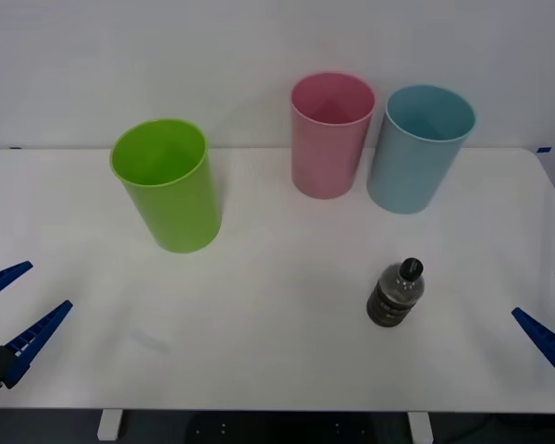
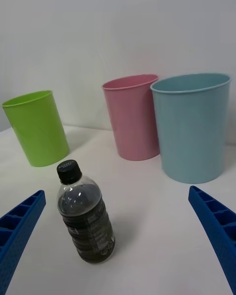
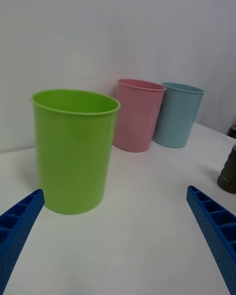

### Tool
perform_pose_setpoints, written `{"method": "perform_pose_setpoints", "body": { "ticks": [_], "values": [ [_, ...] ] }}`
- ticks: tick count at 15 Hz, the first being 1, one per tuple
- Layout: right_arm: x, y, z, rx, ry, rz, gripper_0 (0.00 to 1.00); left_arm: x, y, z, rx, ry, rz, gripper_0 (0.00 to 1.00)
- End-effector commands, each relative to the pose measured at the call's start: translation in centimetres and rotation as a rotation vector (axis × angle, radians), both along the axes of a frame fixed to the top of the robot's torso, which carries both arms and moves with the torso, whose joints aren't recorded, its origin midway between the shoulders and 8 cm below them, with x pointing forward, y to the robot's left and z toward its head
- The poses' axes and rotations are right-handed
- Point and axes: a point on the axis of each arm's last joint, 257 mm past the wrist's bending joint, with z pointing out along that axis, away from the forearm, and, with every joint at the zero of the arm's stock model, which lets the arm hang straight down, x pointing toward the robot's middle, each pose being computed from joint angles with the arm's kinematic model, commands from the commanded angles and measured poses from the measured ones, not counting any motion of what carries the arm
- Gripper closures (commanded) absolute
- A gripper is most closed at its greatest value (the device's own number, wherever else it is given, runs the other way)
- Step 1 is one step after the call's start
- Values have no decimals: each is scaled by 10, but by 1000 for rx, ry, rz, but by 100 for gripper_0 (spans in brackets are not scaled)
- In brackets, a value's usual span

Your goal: Grasp the object on the table and drop it into the matching bin: aluminum can to the light blue bin, PET bottle to the pink bin.

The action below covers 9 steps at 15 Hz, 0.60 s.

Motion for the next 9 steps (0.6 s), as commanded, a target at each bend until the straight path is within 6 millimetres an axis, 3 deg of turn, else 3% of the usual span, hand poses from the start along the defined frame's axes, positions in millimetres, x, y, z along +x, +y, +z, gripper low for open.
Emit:
{"method": "perform_pose_setpoints", "body": {
  "ticks": [1, 9],
  "values": [
    [-5, 0, -8, -20, 19, 3, 0, 0, 0, 0, 0, 0, 0, 0],
    [-4, 14, -45, -159, -11, 47, 0, 0, 0, 0, 0, 0, 0, 0]
  ]
}}
